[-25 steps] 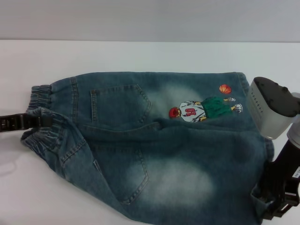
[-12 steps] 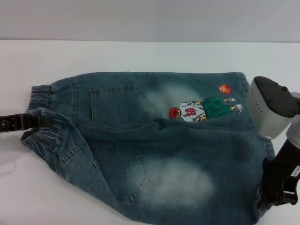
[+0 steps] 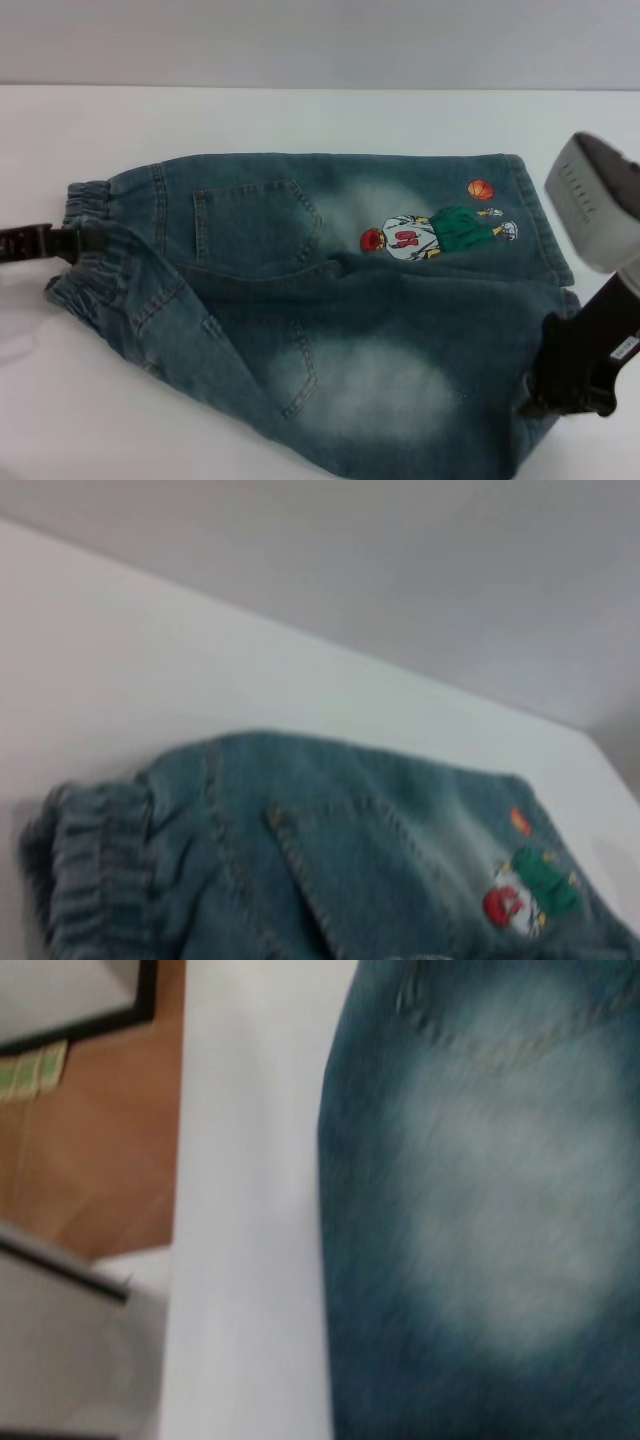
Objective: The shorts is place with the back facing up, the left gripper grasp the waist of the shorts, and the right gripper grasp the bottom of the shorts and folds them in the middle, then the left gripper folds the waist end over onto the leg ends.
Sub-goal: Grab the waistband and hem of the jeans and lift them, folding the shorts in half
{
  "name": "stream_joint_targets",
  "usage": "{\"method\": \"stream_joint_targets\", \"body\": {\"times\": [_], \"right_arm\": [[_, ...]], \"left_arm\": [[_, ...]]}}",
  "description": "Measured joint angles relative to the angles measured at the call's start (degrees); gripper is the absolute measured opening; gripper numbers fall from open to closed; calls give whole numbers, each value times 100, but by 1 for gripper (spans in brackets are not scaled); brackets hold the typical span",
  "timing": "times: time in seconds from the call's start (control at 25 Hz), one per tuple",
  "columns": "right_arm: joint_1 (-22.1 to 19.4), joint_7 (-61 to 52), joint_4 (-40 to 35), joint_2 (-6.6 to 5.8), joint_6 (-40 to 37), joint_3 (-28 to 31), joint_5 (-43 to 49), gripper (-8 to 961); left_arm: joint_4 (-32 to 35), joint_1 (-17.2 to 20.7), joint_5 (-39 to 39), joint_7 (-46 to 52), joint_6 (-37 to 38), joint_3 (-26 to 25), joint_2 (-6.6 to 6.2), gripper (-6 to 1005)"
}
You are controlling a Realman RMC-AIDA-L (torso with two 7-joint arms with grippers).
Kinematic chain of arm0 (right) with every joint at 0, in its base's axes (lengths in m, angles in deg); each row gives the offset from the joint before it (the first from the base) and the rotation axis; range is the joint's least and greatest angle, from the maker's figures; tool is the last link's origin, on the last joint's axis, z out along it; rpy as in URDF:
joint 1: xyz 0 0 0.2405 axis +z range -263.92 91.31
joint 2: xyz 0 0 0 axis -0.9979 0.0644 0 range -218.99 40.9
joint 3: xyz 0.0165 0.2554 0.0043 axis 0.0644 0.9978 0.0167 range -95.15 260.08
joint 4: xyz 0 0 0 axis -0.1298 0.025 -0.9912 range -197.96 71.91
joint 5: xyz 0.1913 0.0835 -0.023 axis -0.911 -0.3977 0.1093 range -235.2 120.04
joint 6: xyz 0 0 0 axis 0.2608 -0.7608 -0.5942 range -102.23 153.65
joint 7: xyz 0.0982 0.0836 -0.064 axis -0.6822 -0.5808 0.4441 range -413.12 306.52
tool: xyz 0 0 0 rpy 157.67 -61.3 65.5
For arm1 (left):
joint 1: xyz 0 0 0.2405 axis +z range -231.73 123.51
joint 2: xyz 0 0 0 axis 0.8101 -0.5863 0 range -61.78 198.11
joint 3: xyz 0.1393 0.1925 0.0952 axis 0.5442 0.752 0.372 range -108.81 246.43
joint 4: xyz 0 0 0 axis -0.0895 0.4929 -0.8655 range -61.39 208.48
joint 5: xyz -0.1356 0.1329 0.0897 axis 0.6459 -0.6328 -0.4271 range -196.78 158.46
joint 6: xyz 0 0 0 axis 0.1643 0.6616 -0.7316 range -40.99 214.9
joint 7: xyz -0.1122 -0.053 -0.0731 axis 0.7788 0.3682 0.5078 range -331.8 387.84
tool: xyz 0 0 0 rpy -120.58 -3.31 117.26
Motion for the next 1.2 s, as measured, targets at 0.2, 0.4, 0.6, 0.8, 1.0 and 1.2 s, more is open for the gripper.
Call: {"method": "stream_joint_targets", "body": {"times": [0.2, 0.4, 0.6, 0.8, 1.0, 1.2], "right_arm": [[-359, 302, -492, -46, -11, 616, -502, 4], [-599, 721, -565, -222, -187, 1359, -1175, 5], [-911, 1085, -520, -441, -171, 2152, -2153, 5], [-1092, 1410, -408, -416, 226, 2799, -2571, 5], [-1149, 1471, -175, -391, 805, 2927, -2625, 5], [-1192, 1651, 157, -360, 1463, 2970, -2676, 4]], "left_arm": [[4, -26, 462, -56, -32, -3, -30, 61], [21, -29, 614, 3, -224, -117, -46, 62], [-12, -14, 631, 3, -462, -587, -49, 62], [-12, 12, 723, 26, -668, -681, -48, 63], [-29, 4, 773, 45, -951, -678, -20, 64], [-32, -76, 778, 40, -1221, -634, 60, 64]]}}
